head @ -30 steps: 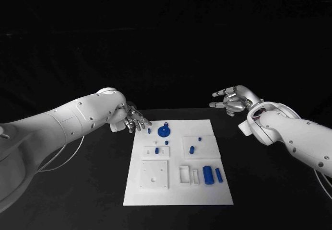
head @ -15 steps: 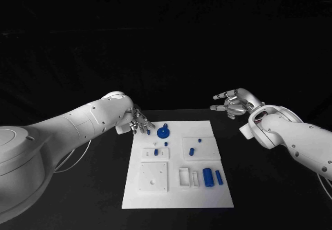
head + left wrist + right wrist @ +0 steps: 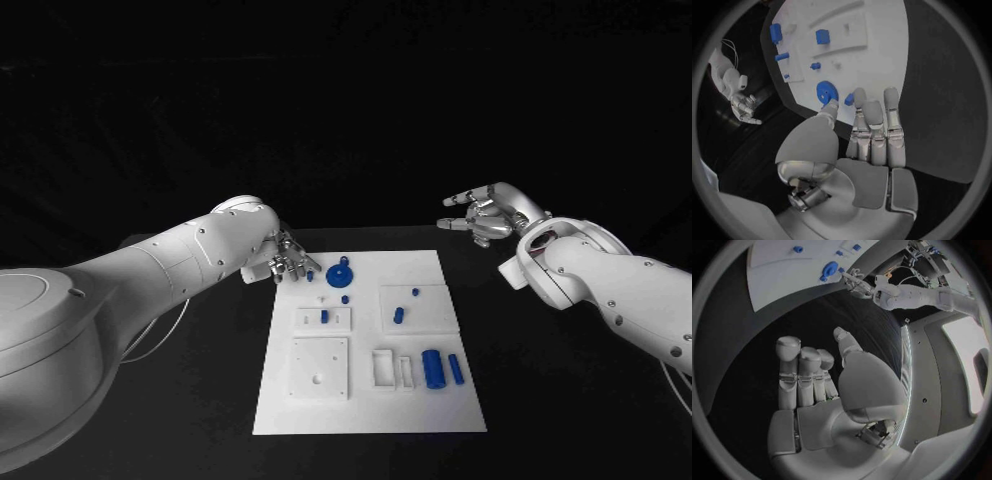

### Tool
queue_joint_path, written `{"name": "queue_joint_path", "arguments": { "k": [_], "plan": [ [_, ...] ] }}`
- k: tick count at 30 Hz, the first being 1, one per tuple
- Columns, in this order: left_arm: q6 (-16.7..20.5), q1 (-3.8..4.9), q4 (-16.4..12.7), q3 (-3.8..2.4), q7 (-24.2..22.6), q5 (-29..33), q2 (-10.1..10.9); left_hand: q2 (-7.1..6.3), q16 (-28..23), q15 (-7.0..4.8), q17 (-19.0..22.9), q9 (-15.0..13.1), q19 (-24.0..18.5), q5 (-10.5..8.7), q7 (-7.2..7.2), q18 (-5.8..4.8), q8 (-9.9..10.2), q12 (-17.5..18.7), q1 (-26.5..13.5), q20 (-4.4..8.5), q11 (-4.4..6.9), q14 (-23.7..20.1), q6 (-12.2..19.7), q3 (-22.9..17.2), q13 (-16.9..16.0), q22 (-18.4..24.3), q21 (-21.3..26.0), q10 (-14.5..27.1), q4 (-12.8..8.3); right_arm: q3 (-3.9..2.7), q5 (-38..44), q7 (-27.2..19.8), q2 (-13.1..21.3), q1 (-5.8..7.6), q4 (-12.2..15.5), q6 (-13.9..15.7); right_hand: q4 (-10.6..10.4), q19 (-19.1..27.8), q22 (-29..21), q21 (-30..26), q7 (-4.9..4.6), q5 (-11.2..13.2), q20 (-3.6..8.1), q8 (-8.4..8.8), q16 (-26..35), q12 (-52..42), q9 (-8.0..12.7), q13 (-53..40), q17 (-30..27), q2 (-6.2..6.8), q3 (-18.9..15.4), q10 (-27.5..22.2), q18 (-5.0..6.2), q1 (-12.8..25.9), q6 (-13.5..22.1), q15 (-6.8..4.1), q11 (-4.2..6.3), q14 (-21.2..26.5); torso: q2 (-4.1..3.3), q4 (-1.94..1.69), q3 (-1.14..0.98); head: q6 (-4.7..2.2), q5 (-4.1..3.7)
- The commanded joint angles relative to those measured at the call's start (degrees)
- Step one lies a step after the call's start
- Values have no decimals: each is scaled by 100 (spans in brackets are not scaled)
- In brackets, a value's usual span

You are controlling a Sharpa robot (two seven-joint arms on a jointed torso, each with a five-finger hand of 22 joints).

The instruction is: Assemble the parts on the task board

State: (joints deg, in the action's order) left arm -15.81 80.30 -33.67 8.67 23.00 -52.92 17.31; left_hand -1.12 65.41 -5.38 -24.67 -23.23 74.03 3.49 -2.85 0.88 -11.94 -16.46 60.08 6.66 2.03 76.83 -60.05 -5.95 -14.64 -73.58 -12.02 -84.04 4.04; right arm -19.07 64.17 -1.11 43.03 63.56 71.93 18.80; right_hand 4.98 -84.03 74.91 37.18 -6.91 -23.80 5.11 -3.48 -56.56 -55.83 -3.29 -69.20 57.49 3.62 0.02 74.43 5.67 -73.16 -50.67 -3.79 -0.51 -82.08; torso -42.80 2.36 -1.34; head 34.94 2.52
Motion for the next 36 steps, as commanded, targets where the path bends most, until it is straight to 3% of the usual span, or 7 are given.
{"name": "queue_joint_path", "arguments": {
  "k": [1,5,11,21,33,36],
  "plan": [
    [-37,-2,20,-1,-76,-105,-14,-20,29,-11,5,-5,37,10,5,-24,-20,-30,-37,-6,-6,-35,20,-14,-9,-7,26,-152,5,-3,1,-38,1,2,13,-6,-38,-295,144,-8,-7,-30,-29,22,30,22,0,5,-7,24,2,-37,111,7,22,0,17,-15,6,-7,0,12,-9],
    [-143,-4,25,0,-87,-82,-15,-17,55,-16,0,-29,50,9,8,-27,-73,-52,0,-2,-2,-32,37,-42,-27,-35,47,-154,-13,-3,1,-38,-2,3,10,-6,-38,-295,144,-8,-7,-30,-29,22,30,22,0,5,-7,24,2,-37,111,7,22,0,17,-15,6,-10,2,15,-14],
    [-307,-5,21,0,-104,-29,-28,111,77,-21,-3,-7,62,82,18,-35,-74,-60,74,5,1,-47,10,64,-37,-96,83,-152,-221,-3,2,-39,-17,3,-1,-11,-38,-295,144,-8,-7,-30,-29,22,30,22,0,5,-7,24,2,-37,111,7,22,0,17,-15,2,-4,1,14,-10],
    [-351,-8,64,0,-118,-14,-46,205,80,-23,2,16,69,101,19,-36,-52,-58,86,5,2,-43,0,99,-35,-126,117,-156,-280,-3,2,-40,-34,3,-15,-15,-38,-295,144,-8,-7,-30,-29,22,30,22,0,5,-7,24,2,-37,111,7,22,0,17,-15,-2,-7,-6,12,9],
    [-309,-34,89,0,-227,36,-84,473,77,-25,8,141,83,67,19,-43,90,-48,257,8,-3,-50,-56,130,-25,-172,175,-157,-412,-3,2,-43,-51,3,-28,-20,-38,-295,144,-8,-7,-30,-29,22,30,22,0,5,-7,24,2,-37,111,7,22,0,17,-15,-2,1,0,19,8],
    [-274,-38,97,0,-271,77,-95,554,77,-21,12,221,92,39,6,-39,223,-48,291,4,-8,-46,-94,147,-24,-181,197,-157,-399,-3,2,-43,-55,3,-33,-25,-38,-295,144,-8,-7,-30,-29,22,30,22,0,5,-7,24,2,-37,111,7,22,0,17,-15,-2,-2,-1,16,8]
  ]
}}
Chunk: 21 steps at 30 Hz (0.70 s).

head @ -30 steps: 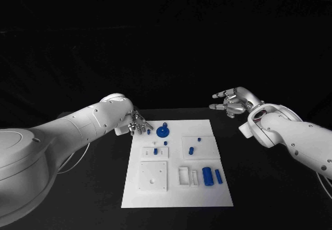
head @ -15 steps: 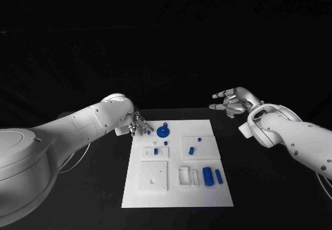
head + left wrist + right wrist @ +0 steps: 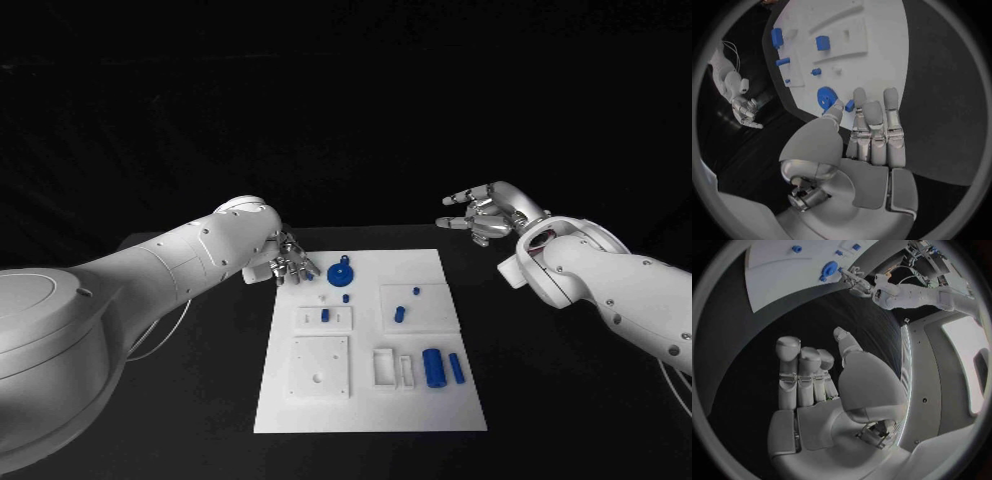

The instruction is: Assemble the parts on the task board

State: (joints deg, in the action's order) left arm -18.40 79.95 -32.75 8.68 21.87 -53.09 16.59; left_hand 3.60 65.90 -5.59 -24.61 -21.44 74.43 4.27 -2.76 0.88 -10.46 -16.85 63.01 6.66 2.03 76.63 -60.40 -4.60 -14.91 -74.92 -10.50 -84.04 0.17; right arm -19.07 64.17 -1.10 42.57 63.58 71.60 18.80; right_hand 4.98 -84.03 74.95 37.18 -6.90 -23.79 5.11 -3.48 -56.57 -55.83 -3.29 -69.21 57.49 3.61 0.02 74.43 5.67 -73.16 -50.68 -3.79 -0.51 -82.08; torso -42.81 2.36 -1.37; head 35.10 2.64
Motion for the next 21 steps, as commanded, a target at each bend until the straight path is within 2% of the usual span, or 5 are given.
{"name": "queue_joint_path", "arguments": {
  "k": [1,12,15,18,21],
  "plan": [
    [-6,-4,9,-1,-169,104,-27,97,28,1,7,53,55,-46,-6,-39,99,-9,2,5,-7,-29,-69,14,4,-50,47,-157,-7,-3,2,-44,-10,1,1,-26,-38,-295,140,-8,-8,-30,-29,22,31,22,0,6,-7,24,2,-37,111,7,23,0,17,-15,-2,-4,1,3,-2],
    [70,-8,54,3,-219,146,-43,156,22,5,16,124,67,-77,-22,-34,232,-8,0,1,-16,-24,-90,30,4,-61,65,-155,31,-3,36,-36,-13,1,-7,-38,-25,-293,136,10,-6,3,-28,20,23,9,-1,3,11,13,33,-32,110,-56,-19,-2,20,-21,4,-16,-5,-7,-4],
    [70,-8,62,5,-229,177,-40,167,21,5,17,134,67,-76,-19,-34,241,-9,-3,0,-15,-23,-106,32,3,-61,68,-155,47,-3,45,-34,-9,1,-6,-45,-25,-293,136,10,-6,3,-28,20,23,9,-1,3,11,13,33,-32,110,-56,-19,-2,20,-21,2,-11,2,-4,2],
    [54,-8,77,6,-232,259,-40,231,33,4,10,141,68,-53,-10,-33,247,-1,71,0,-13,-20,-128,-23,6,-63,70,-137,12,-3,49,-32,-7,1,-8,-52,-4,-293,137,12,-6,6,-27,19,22,-1,-2,-3,14,8,34,-26,109,-56,-34,-3,21,-21,-2,-8,4,-2,17],
    [14,-8,98,7,-226,364,-45,361,49,-4,-2,140,75,3,12,-34,248,4,266,7,-5,-21,-160,-196,9,-70,67,-128,-140,-3,51,-31,-11,1,-12,-57,1,-293,137,10,-4,0,-27,20,21,1,-2,-2,16,0,31,-27,109,-38,-48,-3,21,-22,-3,-2,3,-6,16]
  ]
}}
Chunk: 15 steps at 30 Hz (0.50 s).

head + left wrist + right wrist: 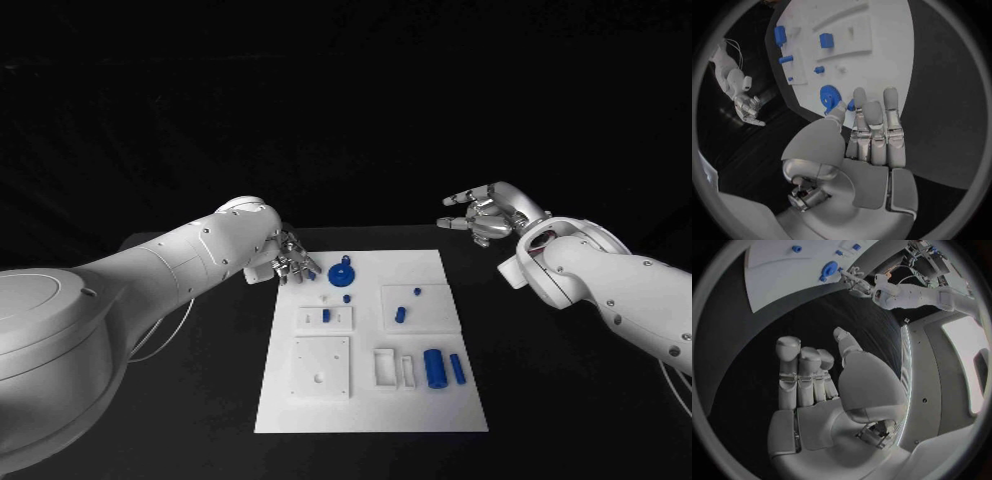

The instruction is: Assemble the parts on the task board

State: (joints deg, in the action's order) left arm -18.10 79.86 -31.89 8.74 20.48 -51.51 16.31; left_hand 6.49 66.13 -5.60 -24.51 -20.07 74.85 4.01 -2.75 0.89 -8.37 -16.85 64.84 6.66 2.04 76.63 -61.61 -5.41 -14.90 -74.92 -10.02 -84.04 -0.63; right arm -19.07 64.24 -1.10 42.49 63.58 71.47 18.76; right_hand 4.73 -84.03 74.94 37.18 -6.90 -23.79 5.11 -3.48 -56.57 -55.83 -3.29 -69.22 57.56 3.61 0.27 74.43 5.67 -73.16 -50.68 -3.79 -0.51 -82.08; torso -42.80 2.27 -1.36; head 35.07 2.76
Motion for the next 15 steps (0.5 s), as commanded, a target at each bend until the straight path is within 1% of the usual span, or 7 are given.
{"name": "queue_joint_path", "arguments": {
  "k": [1,2,3,6,9,10,15],
  "plan": [
    [-19,1,14,0,-85,215,-18,121,31,-8,-17,1,35,65,21,-35,37,3,170,9,2,-20,-51,-204,9,-72,18,-131,-130,-3,43,-31,-4,1,-1,-54,26,-293,138,10,-4,-1,-27,20,21,1,-2,-1,10,0,6,-27,109,-38,-47,-3,21,-22,-3,7,2,-3,2],
    [-31,1,22,1,-84,243,-22,138,38,-9,-22,-1,39,93,24,-36,40,3,196,12,3,-18,-62,-269,11,-76,14,-136,-174,-3,44,-30,-5,1,-2,-58,26,-293,138,10,-4,-1,-27,20,21,1,-2,-1,10,0,6,-27,109,-38,-47,-3,21,-22,-1,9,5,-2,6],
    [-37,1,27,1,-83,258,-24,163,42,-13,-26,-7,42,126,31,-36,41,1,235,15,6,-13,-89,-325,11,-79,10,-144,-211,-3,44,-30,-6,1,-3,-60,26,-293,138,10,-4,-1,-27,20,21,1,-2,-1,10,0,6,-27,109,-38,-47,-3,21,-22,-2,9,3,-1,8],
    [-49,1,41,1,-80,299,-32,153,45,-20,-44,-104,42,178,44,-40,206,11,246,24,8,-8,-210,-509,28,-87,-5,-168,-335,-3,45,-27,-8,1,-7,-66,26,-293,138,10,-4,-1,-27,20,21,1,-2,-1,10,0,6,-27,109,-38,-47,-3,21,-22,-6,8,2,-9,12],
    [-48,1,49,2,-79,321,-35,169,50,-24,-52,-148,46,209,42,-40,256,12,279,28,7,-1,-229,-575,33,-90,-15,-175,-396,-3,45,-26,-10,1,-10,-70,26,-293,138,10,-4,-1,-27,20,21,1,-2,-1,10,0,6,-27,109,-38,-47,-3,21,-22,-3,7,3,-7,8],
    [-44,1,52,2,-79,329,-35,173,50,-26,-60,-209,44,225,43,-39,310,14,279,29,8,1,-251,-619,40,-91,-27,-180,-440,-3,45,-26,-11,1,-10,-72,26,-293,138,10,-4,-1,-27,20,21,1,-2,-1,10,0,6,-27,109,-38,-47,-3,21,-22,-1,7,4,-7,5],
    [-42,1,61,3,-78,350,-30,188,62,-36,-81,-365,49,278,52,-37,346,0,332,39,15,22,-298,-715,50,-99,-71,-199,-569,-3,45,-24,-9,1,-10,-73,36,-292,136,6,-3,-10,-26,18,22,0,-2,-2,11,-4,5,-26,109,-24,-59,-3,22,-22,-1,3,1,-1,6]
  ]
}}
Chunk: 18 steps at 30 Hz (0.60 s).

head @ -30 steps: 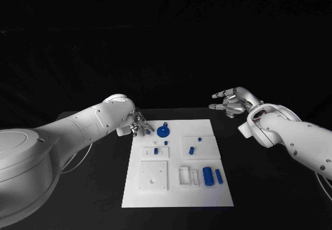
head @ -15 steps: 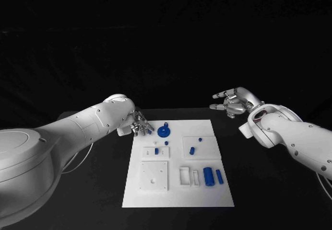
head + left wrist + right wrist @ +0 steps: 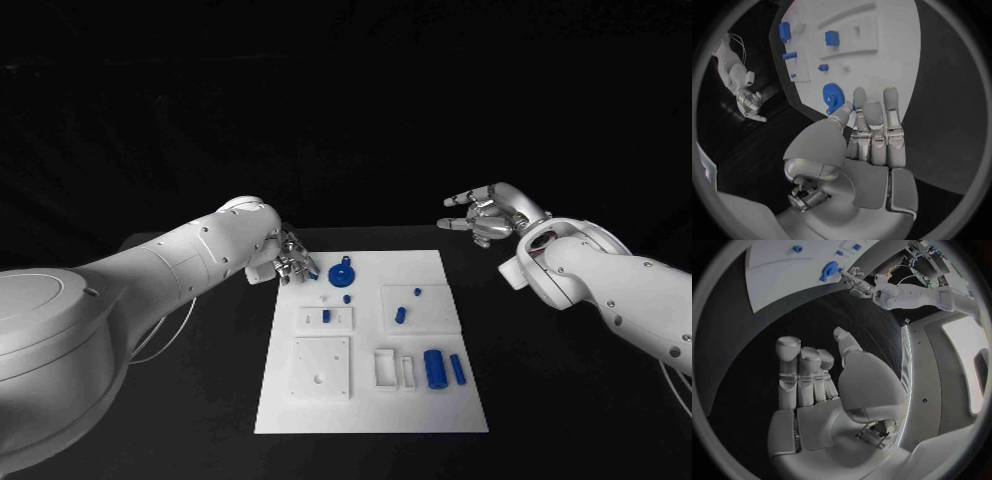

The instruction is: Assemble the parts on the task board

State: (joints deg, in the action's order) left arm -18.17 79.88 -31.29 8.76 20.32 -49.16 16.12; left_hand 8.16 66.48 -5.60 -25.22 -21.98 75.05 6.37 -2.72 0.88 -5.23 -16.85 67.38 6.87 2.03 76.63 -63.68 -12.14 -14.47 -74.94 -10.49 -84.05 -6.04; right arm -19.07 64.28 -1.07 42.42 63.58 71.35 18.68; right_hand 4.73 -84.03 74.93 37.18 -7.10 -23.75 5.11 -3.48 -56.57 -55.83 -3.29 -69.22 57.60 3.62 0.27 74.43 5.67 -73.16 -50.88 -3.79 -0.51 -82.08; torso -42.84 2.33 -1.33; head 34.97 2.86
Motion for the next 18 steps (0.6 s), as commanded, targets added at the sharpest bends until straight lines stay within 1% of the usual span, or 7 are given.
{"name": "queue_joint_path", "arguments": {
  "k": [1,3,8,9,11,17,18],
  "plan": [
    [-34,0,1,1,-64,118,-10,26,30,-37,-15,-199,25,58,50,-36,37,-4,93,19,15,23,-100,-55,8,-97,-32,-203,-50,-3,41,-28,-2,1,3,-66,36,-292,137,6,17,-14,-26,19,22,0,-3,-2,7,-4,6,-26,109,-24,-38,-3,22,-22,2,-3,-5,2,-4],
    [-21,0,-1,1,-72,124,-3,26,34,-42,-20,-244,25,149,59,-33,24,-11,135,23,17,28,-140,-93,11,-100,-47,-211,-102,-3,39,-28,-1,0,3,-65,36,-292,137,6,17,-14,-26,19,22,0,-3,-2,7,-4,6,-26,109,-24,-38,-3,22,-22,4,-1,-6,-4,6],
    [106,0,-43,2,-128,145,34,-8,58,-57,-42,-420,37,521,79,-20,-10,-68,122,36,35,61,-244,-222,15,-105,-111,-236,-192,-3,33,-30,5,0,5,-63,36,-292,135,1,17,-36,-26,19,23,0,-2,-2,7,-3,4,-26,109,-14,-37,-3,22,-23,7,-4,-6,2,11],
    [150,1,-67,2,-140,157,53,-23,80,-68,-55,-480,54,615,95,-17,-34,-112,103,44,43,89,-280,-250,6,-106,-132,-248,-205,-3,31,-30,7,0,5,-63,36,-292,135,1,17,-36,-26,19,23,0,-2,-2,7,-3,4,-26,109,-14,-37,-3,22,-23,9,-9,-7,2,16],
    [248,3,-139,3,-154,202,107,-59,90,-86,-72,-639,71,695,117,-23,-57,-220,41,62,57,120,-312,-321,-5,-102,-178,-252,-224,-3,27,-30,14,0,7,-62,32,-292,134,1,17,-46,-26,19,23,-4,-2,-5,8,0,1,-23,109,-4,-41,-4,22,-23,11,-17,-8,0,21],
    [685,44,-626,2,-74,467,431,-256,101,-132,-101,-865,128,1380,175,-25,-102,-458,-104,107,104,236,-471,-456,-29,-106,-278,-269,-310,-3,15,-28,56,0,22,-53,15,-292,131,-5,18,-98,-26,19,29,6,-2,1,5,4,-4,-28,109,13,-35,-4,22,-23,20,-44,-6,3,25],
    [782,57,-752,2,-38,522,506,-311,110,-144,-111,-920,147,1586,197,-22,-127,-526,-156,117,118,274,-529,-483,-38,-107,-301,-277,-324,-3,12,-28,65,0,24,-51,15,-292,131,-5,18,-98,-26,19,29,6,-2,1,5,4,-4,-28,109,13,-35,-4,22,-23,27,-56,-5,11,18]
  ]
}}
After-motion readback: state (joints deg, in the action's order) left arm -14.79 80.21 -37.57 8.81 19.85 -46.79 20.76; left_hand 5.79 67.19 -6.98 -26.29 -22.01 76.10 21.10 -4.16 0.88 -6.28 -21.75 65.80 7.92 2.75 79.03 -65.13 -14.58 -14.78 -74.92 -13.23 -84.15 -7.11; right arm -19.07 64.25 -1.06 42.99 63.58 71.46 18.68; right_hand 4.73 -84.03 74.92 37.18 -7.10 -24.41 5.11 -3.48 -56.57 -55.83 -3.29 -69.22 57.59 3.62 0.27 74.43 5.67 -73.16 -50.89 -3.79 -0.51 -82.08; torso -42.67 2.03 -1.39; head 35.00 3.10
